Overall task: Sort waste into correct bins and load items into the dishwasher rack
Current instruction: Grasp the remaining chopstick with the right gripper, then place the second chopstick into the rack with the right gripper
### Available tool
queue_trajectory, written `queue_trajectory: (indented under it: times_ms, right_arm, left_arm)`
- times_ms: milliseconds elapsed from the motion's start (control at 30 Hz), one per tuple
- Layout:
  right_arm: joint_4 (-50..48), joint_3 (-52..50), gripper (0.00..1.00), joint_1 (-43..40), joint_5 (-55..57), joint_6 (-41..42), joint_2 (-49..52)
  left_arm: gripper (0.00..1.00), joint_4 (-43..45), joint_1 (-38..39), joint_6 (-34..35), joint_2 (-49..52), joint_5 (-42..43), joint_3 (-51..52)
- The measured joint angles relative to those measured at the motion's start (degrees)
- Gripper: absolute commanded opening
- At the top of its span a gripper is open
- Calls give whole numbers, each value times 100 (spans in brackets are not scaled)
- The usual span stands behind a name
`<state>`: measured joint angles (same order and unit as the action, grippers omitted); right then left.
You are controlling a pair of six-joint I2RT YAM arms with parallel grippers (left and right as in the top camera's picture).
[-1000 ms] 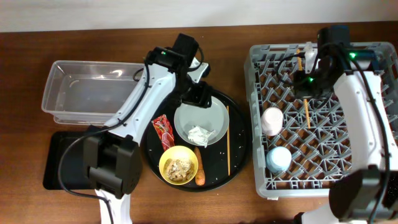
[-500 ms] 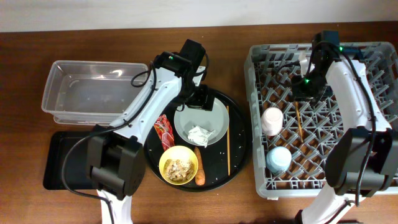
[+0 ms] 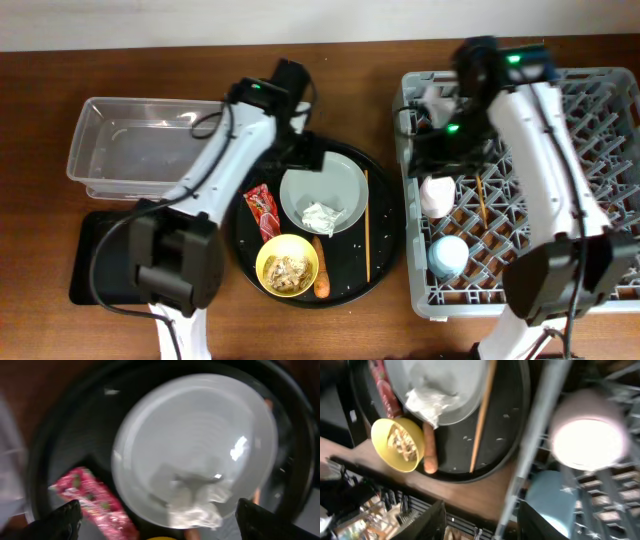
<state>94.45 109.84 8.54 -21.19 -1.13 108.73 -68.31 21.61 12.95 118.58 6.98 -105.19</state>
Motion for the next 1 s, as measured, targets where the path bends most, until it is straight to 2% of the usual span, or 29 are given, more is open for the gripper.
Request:
queue_trajectory:
  times_ms: [133, 367, 633, 833, 933, 1000]
  right_arm:
    - [-205, -396, 45, 726, 142, 433, 2]
    - [-1821, -2297, 46, 1808, 863, 1593, -37]
    - [-3967, -3993, 42, 1836, 1261, 1797, -39]
    - [-4715, -4562, 30, 1836, 1366, 1888, -219]
    - [-4955, -4629, 15, 1867, 1386, 1878, -271]
    - [-4955, -4642, 13, 1882, 1495, 1897, -271]
  left_arm:
    - [97, -155, -577, -55, 0, -28, 0]
    - [98, -153, -671, -138, 0, -39, 9]
    - [98, -153, -669, -136, 0, -39, 9]
    - [98, -151, -669, -138, 0, -39, 11]
    - [98, -151, -669, -138, 0, -39, 11]
    - [98, -151, -669, -138, 0, -39, 11]
